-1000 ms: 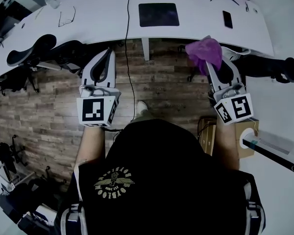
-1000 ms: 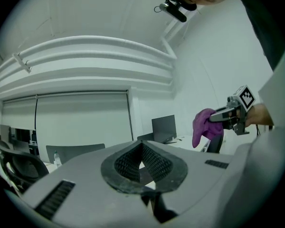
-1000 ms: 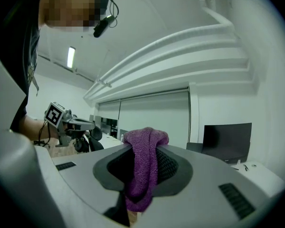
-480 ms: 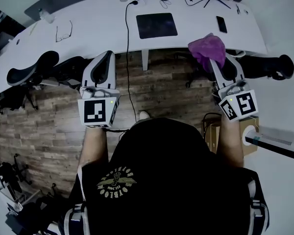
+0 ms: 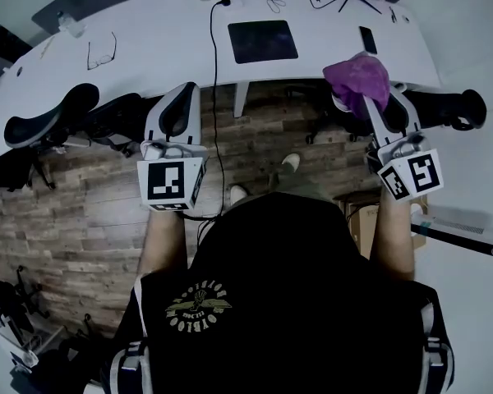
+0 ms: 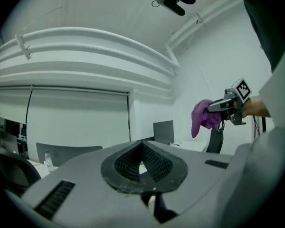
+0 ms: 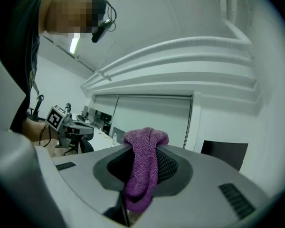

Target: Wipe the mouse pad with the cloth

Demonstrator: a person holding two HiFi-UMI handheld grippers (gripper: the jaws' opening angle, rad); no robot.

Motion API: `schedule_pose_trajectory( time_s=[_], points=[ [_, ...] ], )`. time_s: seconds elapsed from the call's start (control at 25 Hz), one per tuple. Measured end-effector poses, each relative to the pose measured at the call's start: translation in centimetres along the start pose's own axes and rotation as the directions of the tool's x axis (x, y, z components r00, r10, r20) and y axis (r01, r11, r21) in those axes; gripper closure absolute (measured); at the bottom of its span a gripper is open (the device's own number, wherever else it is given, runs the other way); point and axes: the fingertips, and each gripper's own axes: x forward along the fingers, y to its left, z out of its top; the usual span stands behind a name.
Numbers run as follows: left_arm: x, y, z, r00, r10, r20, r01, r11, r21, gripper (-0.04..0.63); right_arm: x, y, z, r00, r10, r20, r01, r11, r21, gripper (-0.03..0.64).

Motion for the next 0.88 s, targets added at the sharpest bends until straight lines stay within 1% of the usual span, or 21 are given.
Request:
schedule_pose_trajectory(
  time_s=[0.2, 0.28, 0.4, 0.56, 0.76, 0.88],
  points=[
    [-1.2, 1.3, -0.4, 1.0, 0.027, -0.003, -0.027, 0.999, -0.019, 0.594, 1.3, 0.9, 0.4, 1.0, 0.019, 0.004, -0.019, 1.0, -0.014, 0.529],
    [-1.9, 2.1, -0.8, 0.999, 0.046, -0.014, -0.046, 0.999, -0.023, 0.592, 2.0, 1.5, 0.5, 1.0, 0.026, 0.005, -0.026, 1.0, -0.014, 0.531],
    [-2.8, 3.2, -0.5, 0.997, 0.083, -0.003, -0.083, 0.996, -0.018, 0.593, 3.1, 2.3, 0.5, 0.999, 0.051, 0.003, -0.051, 0.998, -0.021, 0.529],
    [-3.9, 3.8, -2.3, 0.993, 0.113, -0.043, -0.115, 0.992, -0.048, 0.592, 3.7, 3.3, 0.2, 0.997, 0.077, 0.002, -0.077, 0.997, -0.029, 0.531],
    [-4.1, 3.8, -1.9, 0.993, 0.116, -0.024, -0.117, 0.992, -0.039, 0.592, 4.3, 4.3, -0.4, 0.995, 0.094, 0.008, -0.094, 0.995, -0.016, 0.531],
    [-3.7, 3.7, -2.5, 0.993, 0.11, -0.048, -0.111, 0.993, -0.027, 0.594, 4.1, 3.6, -0.7, 0.997, 0.075, 0.016, -0.074, 0.997, -0.005, 0.529]
  ],
)
